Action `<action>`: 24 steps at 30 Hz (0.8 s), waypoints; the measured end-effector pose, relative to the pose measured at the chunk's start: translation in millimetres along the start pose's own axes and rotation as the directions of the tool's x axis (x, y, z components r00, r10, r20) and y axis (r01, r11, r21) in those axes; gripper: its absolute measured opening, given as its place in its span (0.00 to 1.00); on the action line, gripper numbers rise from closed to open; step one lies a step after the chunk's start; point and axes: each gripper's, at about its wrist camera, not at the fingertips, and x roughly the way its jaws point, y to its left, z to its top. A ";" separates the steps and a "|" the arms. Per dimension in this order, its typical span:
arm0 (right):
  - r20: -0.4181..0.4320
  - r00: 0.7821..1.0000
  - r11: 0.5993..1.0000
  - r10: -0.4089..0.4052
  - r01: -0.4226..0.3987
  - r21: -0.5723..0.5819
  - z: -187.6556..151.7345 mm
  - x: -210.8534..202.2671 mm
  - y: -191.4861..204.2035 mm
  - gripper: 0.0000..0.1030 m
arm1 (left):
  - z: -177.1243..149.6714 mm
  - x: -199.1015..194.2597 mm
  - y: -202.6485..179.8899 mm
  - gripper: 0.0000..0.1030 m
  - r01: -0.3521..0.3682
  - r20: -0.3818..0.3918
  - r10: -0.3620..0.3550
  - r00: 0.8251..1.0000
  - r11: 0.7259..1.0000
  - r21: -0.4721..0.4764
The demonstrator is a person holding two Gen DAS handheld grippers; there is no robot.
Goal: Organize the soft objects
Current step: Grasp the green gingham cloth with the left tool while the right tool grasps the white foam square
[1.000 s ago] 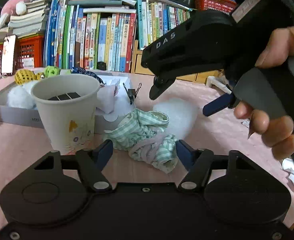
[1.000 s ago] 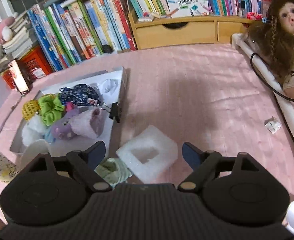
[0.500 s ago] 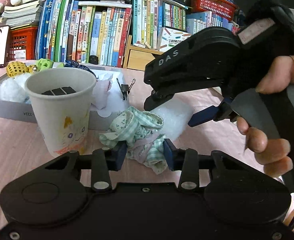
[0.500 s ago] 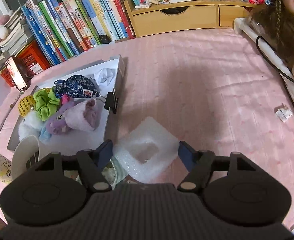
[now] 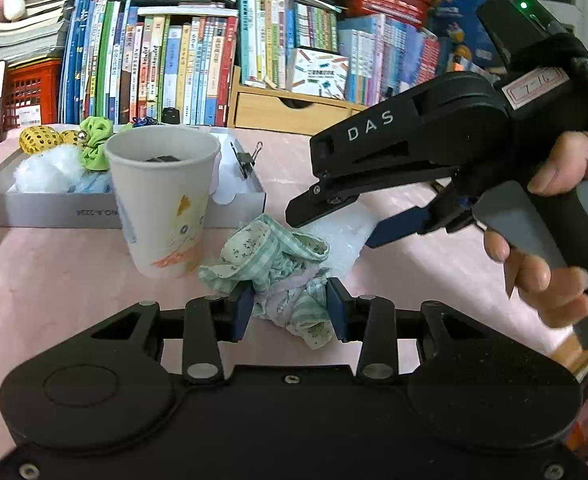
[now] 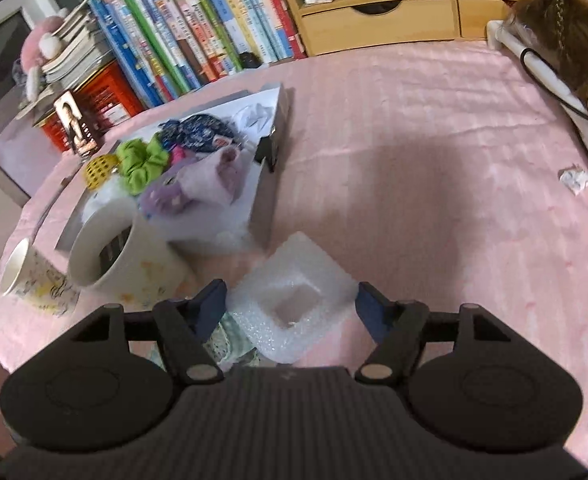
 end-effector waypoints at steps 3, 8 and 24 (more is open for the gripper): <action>-0.003 1.000 1.000 0.026 -0.026 -0.005 -8.5 -2.8 4.4 0.70 | -5.5 -10.5 5.9 0.36 0.008 -0.013 -0.007 1.000 1.000 0.018; 0.000 0.998 0.998 0.056 -0.056 -0.016 -20.0 -5.6 12.7 0.70 | -9.5 -23.8 12.6 0.43 0.003 0.004 -0.003 1.000 0.999 0.044; 0.012 0.998 0.997 0.061 -0.060 -0.049 -29.9 -6.4 26.8 0.71 | -8.3 -13.4 20.2 0.73 -0.033 0.037 0.030 0.999 0.997 0.072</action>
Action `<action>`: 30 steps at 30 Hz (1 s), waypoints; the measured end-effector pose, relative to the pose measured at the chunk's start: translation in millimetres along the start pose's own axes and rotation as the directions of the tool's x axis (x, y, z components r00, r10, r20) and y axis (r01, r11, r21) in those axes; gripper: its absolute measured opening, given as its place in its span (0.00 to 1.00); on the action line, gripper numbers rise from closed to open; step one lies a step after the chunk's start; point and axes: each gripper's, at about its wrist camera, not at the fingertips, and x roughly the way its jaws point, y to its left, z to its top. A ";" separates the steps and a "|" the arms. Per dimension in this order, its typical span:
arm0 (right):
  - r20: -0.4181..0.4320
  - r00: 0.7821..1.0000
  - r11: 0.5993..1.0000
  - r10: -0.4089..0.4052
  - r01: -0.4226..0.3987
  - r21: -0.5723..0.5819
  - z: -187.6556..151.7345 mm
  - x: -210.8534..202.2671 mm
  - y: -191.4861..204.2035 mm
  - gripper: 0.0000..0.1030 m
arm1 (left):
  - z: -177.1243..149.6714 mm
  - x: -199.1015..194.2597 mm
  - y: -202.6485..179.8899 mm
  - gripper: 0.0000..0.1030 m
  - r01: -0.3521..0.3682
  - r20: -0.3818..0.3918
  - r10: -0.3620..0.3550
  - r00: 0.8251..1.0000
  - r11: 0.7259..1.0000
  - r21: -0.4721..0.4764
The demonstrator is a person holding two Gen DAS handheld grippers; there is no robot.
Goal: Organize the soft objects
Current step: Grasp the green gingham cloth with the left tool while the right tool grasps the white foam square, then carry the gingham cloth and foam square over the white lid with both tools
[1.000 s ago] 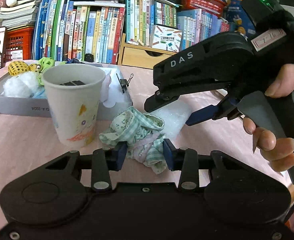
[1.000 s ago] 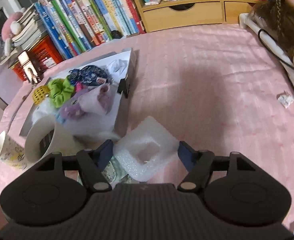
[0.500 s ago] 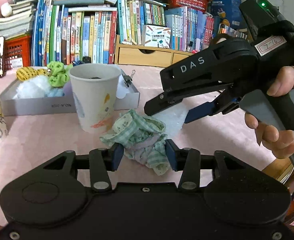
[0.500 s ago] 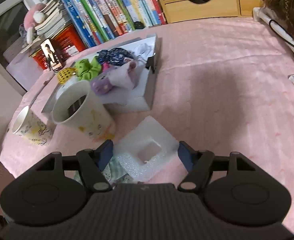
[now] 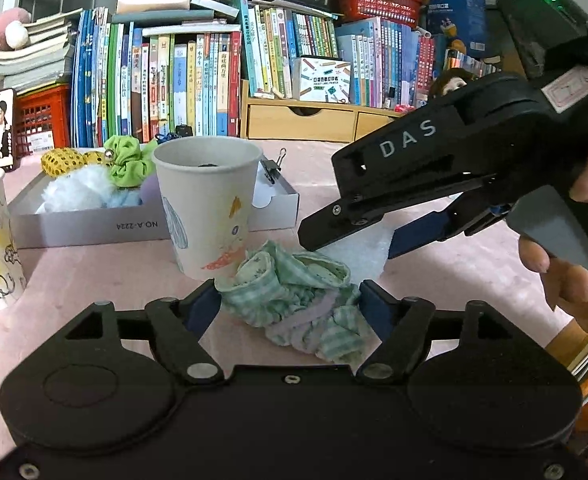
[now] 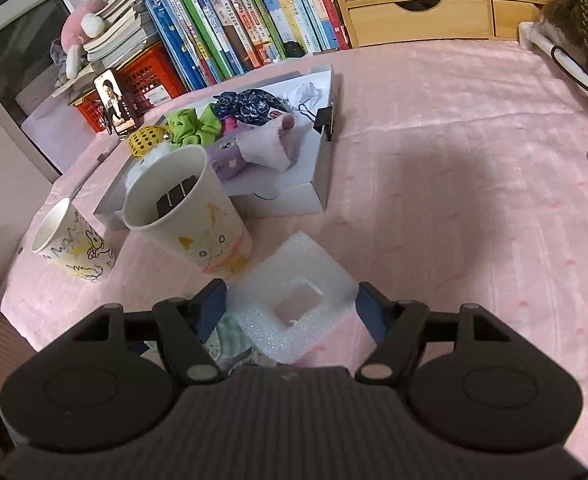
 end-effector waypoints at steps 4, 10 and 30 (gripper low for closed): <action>0.002 1.000 1.000 0.001 -0.001 0.001 -0.7 -0.3 0.3 0.71 | -0.1 4.9 2.0 0.74 0.006 -0.008 -0.006 1.000 1.000 -0.010; 0.005 1.000 1.000 -0.001 0.001 0.000 -1.0 -0.1 0.8 0.71 | -0.8 10.2 1.7 0.76 0.010 -0.013 -0.010 1.000 1.000 -0.013; 0.023 1.000 1.000 0.001 -0.002 0.014 -0.7 -4.2 1.2 0.71 | -0.8 0.8 12.6 0.37 0.109 -0.004 -0.109 0.994 0.994 -0.024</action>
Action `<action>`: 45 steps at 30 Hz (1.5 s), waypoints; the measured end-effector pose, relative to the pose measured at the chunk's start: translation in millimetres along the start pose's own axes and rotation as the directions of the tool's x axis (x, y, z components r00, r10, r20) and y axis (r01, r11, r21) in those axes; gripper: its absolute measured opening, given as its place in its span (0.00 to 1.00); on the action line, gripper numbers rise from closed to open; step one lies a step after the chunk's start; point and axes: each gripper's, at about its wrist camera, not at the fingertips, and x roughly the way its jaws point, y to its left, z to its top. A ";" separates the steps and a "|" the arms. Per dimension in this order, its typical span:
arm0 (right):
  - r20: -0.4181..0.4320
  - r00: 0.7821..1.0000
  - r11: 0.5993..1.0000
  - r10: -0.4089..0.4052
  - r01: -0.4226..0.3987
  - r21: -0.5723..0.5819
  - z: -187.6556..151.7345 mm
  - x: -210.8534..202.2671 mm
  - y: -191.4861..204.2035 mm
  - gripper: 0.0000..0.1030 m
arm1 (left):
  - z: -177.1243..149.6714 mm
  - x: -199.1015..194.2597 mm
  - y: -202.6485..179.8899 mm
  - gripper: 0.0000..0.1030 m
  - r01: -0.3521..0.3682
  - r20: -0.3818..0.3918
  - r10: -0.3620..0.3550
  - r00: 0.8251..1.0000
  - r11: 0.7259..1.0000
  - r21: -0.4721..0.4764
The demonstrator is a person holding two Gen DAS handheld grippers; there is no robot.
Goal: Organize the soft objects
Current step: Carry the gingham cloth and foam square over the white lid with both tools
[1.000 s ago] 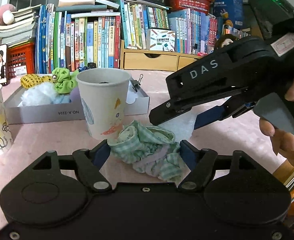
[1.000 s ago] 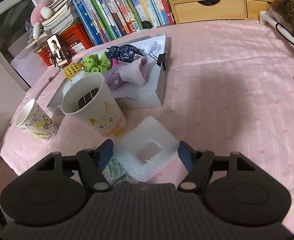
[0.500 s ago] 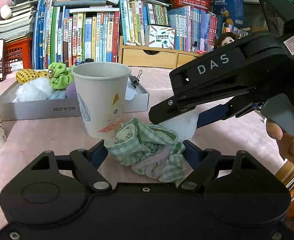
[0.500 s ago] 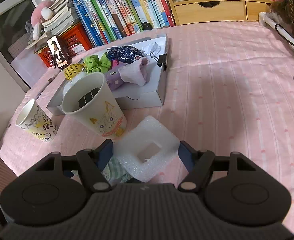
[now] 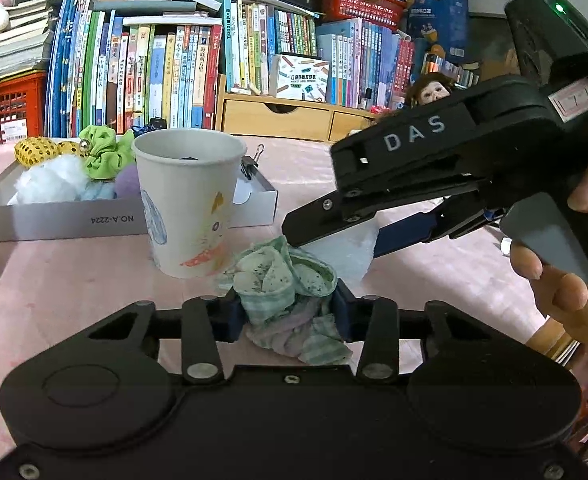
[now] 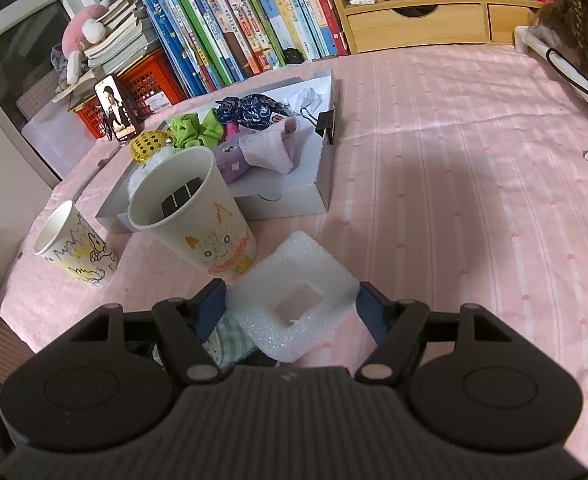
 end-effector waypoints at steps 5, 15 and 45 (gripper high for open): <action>0.007 1.000 1.000 0.006 -0.006 0.005 -0.7 -5.1 2.5 0.70 | 4.5 -7.2 1.4 0.35 -0.003 0.008 0.003 1.000 1.000 0.005; 0.074 0.997 1.000 0.015 -0.014 -0.013 7.1 -30.5 11.9 0.70 | 32.2 -41.2 12.4 0.35 0.003 0.074 -0.005 0.997 1.000 0.029; 0.179 0.984 0.997 0.013 0.002 -0.081 42.8 -42.5 51.5 0.71 | 103.8 -73.7 86.8 0.35 -0.084 0.156 0.091 0.984 0.995 -0.053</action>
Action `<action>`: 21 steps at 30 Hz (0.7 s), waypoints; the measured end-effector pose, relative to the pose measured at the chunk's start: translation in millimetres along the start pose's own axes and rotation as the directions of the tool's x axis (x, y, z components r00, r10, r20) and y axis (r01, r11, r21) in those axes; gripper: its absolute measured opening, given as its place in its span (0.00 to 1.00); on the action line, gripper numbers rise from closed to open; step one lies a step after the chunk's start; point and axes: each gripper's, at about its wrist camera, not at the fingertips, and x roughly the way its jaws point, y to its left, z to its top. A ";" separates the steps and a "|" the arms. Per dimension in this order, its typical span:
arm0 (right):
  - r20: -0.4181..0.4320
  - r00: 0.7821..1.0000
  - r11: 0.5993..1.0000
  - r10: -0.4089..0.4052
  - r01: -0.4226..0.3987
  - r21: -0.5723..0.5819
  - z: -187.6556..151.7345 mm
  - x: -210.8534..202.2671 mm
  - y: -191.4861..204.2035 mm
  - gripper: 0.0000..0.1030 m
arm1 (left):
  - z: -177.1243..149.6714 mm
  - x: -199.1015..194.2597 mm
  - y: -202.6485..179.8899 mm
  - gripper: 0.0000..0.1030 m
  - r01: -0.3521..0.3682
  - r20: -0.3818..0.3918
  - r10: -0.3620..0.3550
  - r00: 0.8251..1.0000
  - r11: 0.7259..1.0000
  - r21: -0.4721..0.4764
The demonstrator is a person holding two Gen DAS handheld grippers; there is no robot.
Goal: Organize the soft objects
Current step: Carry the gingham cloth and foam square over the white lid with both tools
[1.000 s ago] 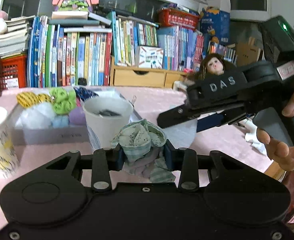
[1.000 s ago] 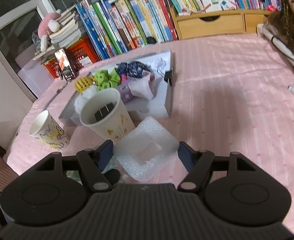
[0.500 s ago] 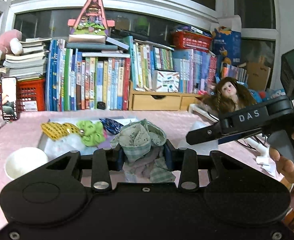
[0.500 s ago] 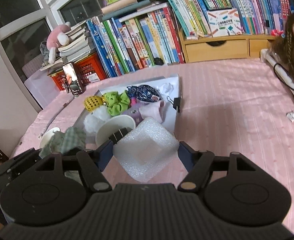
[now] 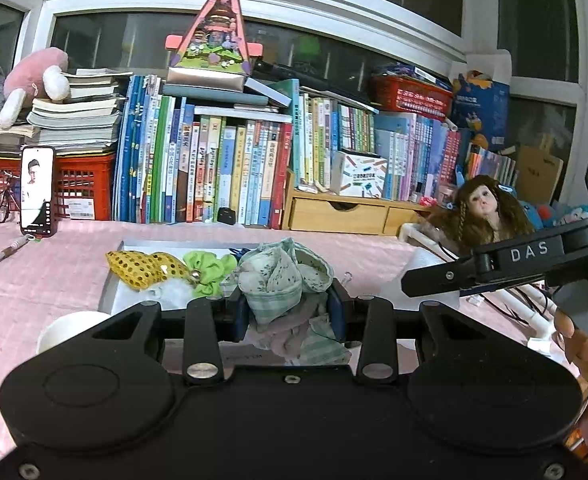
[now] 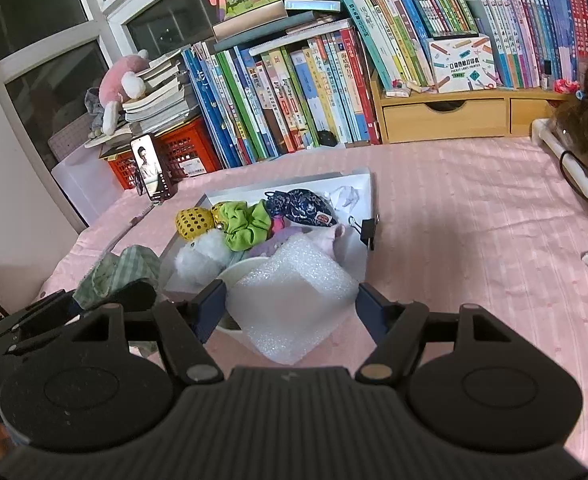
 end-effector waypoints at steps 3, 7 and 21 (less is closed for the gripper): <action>0.006 1.000 1.000 -0.009 0.009 -0.007 4.1 2.2 3.4 0.71 | 7.2 3.9 8.2 0.35 -0.001 -0.005 0.001 1.000 1.000 -0.015; 0.018 1.000 1.000 -0.009 0.009 -0.013 11.6 5.5 7.1 0.71 | 16.4 9.1 16.4 0.35 -0.017 0.000 0.017 1.000 1.000 -0.017; 0.044 0.999 1.000 -0.026 0.026 -0.009 31.8 22.3 14.7 0.70 | 34.7 38.3 45.7 0.35 -0.072 -0.042 0.070 0.997 0.996 -0.043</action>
